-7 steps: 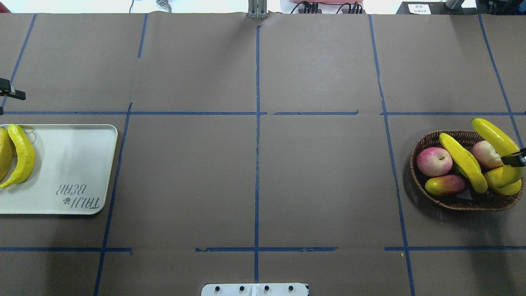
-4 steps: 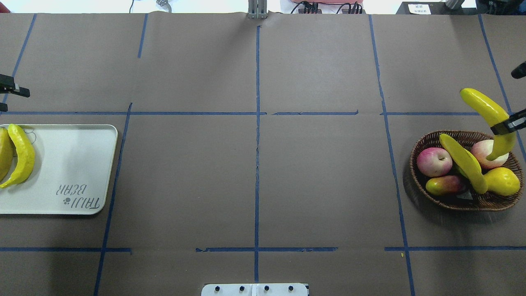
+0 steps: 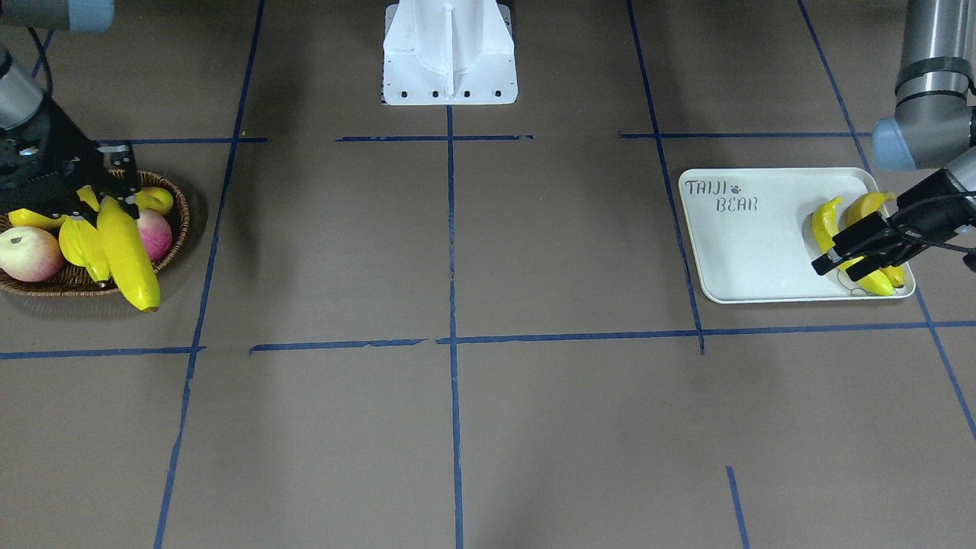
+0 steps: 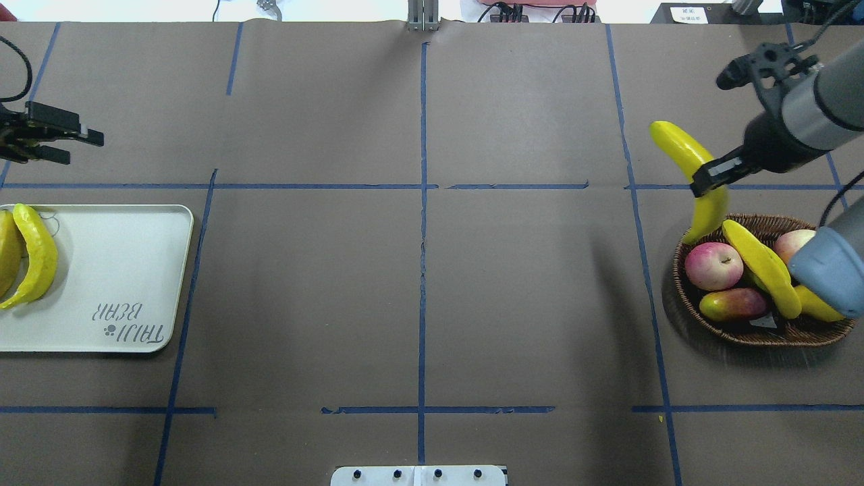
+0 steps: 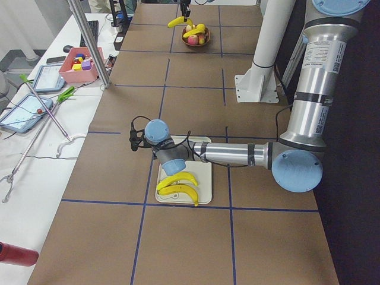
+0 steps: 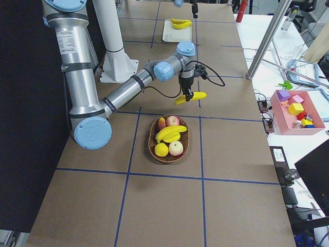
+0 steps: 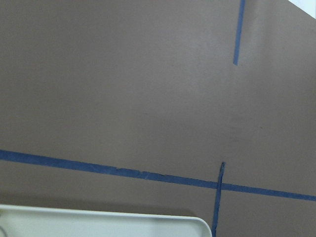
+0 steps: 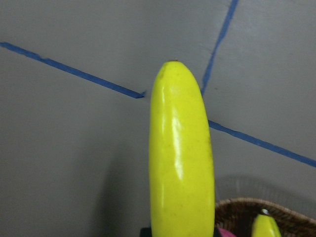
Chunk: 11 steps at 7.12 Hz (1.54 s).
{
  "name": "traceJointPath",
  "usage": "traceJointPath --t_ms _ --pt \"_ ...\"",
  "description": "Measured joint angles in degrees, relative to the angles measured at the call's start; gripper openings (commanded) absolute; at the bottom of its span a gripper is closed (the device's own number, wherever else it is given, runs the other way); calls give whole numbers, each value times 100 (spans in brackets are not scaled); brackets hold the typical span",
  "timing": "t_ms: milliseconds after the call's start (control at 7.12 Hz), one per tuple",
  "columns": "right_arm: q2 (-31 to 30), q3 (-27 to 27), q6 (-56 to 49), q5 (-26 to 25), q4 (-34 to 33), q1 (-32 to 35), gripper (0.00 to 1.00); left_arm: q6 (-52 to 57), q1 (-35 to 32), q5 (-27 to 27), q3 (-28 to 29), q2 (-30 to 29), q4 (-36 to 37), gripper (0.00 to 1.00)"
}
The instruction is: Transfer all bananas from basket to plate
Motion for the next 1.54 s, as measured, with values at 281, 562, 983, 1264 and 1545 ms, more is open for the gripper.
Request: traceJointPath --t_ms 281,562,983,1264,1545 --pt "920 -272 1299 -40 111 -499 2 -664 408 77 -155 -457 -52 100" --pt "1376 -897 2499 -352 1330 -999 2 -1861 1048 607 -355 -1007 -40 100" --pt "2134 -1882 3554 -1094 2631 -1661 3 -3127 2007 1700 -394 -1843 24 100" --pt "2511 -2059 3799 -1232 2662 -1877 3 -3491 2248 2118 -375 -2196 35 99" --pt "2701 -2082 3841 -1427 2659 -2034 3 -3741 2419 2319 -357 -2377 44 99"
